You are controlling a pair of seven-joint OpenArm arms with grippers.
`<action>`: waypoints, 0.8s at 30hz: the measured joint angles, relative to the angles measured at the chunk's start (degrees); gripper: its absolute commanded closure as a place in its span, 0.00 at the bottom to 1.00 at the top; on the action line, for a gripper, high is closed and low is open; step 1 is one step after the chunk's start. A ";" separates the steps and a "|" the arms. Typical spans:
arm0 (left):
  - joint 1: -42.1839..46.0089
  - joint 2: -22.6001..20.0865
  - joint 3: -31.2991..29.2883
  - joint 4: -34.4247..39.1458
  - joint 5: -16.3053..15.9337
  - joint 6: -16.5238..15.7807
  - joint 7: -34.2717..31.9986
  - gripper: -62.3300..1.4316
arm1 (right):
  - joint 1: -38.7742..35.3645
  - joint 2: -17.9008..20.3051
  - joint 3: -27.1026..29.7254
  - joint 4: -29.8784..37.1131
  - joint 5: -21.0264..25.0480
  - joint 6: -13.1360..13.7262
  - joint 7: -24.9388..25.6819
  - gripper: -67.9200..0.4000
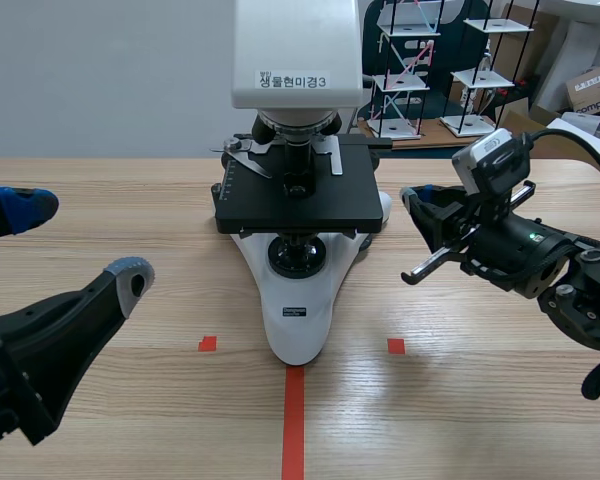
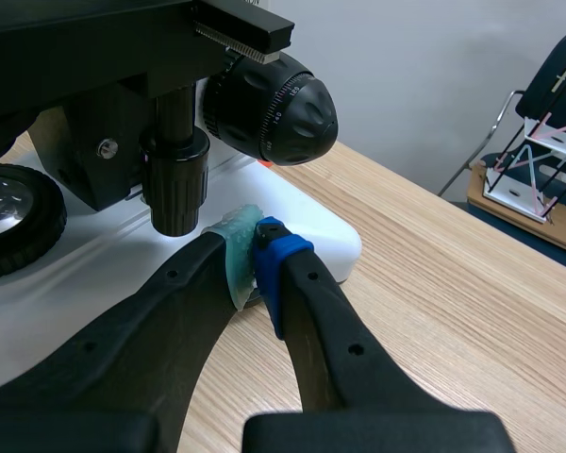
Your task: Return to the home posture
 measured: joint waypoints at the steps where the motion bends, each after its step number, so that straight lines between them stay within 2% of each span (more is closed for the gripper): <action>1: 0.00 0.00 0.00 0.00 0.00 0.00 0.00 0.00 | 0.00 0.00 0.00 0.00 0.00 0.00 0.00 1.00; 24: 0.00 0.00 0.00 0.00 0.26 0.00 0.00 0.00 | -0.28 0.00 0.00 0.00 0.00 -0.15 1.14 1.00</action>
